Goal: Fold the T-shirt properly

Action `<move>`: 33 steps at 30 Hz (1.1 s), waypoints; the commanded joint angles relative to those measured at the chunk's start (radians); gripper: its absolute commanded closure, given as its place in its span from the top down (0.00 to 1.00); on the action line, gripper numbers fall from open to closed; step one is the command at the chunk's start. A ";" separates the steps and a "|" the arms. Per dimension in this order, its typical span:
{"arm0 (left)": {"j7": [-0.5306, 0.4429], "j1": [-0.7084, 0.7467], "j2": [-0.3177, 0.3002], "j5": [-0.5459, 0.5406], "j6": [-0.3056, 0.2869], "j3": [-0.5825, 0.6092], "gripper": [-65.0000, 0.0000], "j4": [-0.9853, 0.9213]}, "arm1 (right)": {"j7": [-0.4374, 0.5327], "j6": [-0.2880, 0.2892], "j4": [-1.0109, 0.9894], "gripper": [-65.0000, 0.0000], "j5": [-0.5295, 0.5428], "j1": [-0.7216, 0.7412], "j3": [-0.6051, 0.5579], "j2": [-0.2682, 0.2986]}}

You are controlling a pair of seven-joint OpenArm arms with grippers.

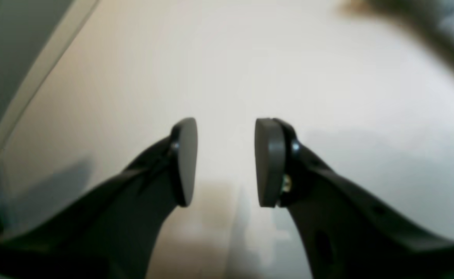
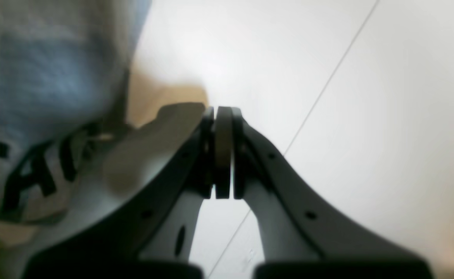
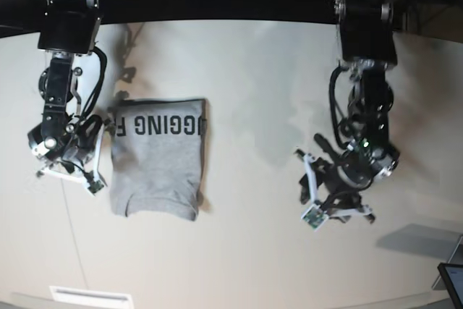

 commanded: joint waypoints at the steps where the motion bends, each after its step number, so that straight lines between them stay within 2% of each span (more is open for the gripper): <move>1: -0.039 0.022 0.004 -0.008 -0.001 -0.020 0.37 0.085 | 0.042 -0.003 0.040 0.00 -0.041 0.022 -0.019 0.010; 3: -0.056 0.149 0.009 0.050 -0.001 -0.077 0.37 0.209 | 0.128 -0.003 0.086 0.00 -0.150 -0.006 -0.032 0.007; 6: -0.201 0.318 0.044 0.142 -0.001 -0.129 0.34 0.274 | 0.246 -0.003 0.156 0.00 -0.291 -0.053 -0.014 -0.036; 7: -0.261 0.361 0.059 0.176 -0.001 -0.149 0.29 0.274 | 0.274 -0.003 0.184 0.00 -0.316 -0.072 0.020 -0.055; 10: -0.476 0.528 0.151 0.254 -0.001 -0.247 0.00 0.278 | 0.384 -0.003 0.307 0.00 -0.336 -0.142 0.146 -0.121; 14: -0.812 0.694 0.300 0.261 -0.001 -0.398 0.00 0.275 | 0.499 -0.003 0.390 0.00 -0.336 -0.244 0.218 -0.173; 16: -0.972 0.767 0.361 0.261 -0.001 -0.434 0.00 0.274 | 0.533 -0.003 0.414 0.00 -0.336 -0.294 0.242 -0.196; 18: -1.101 0.829 0.384 0.261 -0.001 -0.445 0.00 0.271 | 0.568 -0.003 0.433 0.00 -0.336 -0.330 0.287 -0.219; 20: -1.188 0.901 0.384 0.254 -0.001 -0.439 0.00 0.271 | 0.603 -0.003 0.445 0.00 -0.314 -0.363 0.351 -0.233; 22: -1.223 0.947 0.384 0.212 -0.001 -0.444 0.00 0.269 | 0.637 -0.003 0.448 0.00 -0.237 -0.403 0.419 -0.234; 25: -1.226 0.993 0.384 0.129 -0.001 -0.451 0.00 0.268 | 0.694 -0.003 0.448 0.00 -0.095 -0.478 0.528 -0.231; 33: -1.245 1.059 0.384 0.106 -0.001 -0.445 0.00 0.255 | 0.910 -0.003 0.448 0.00 0.086 -0.687 0.700 -0.236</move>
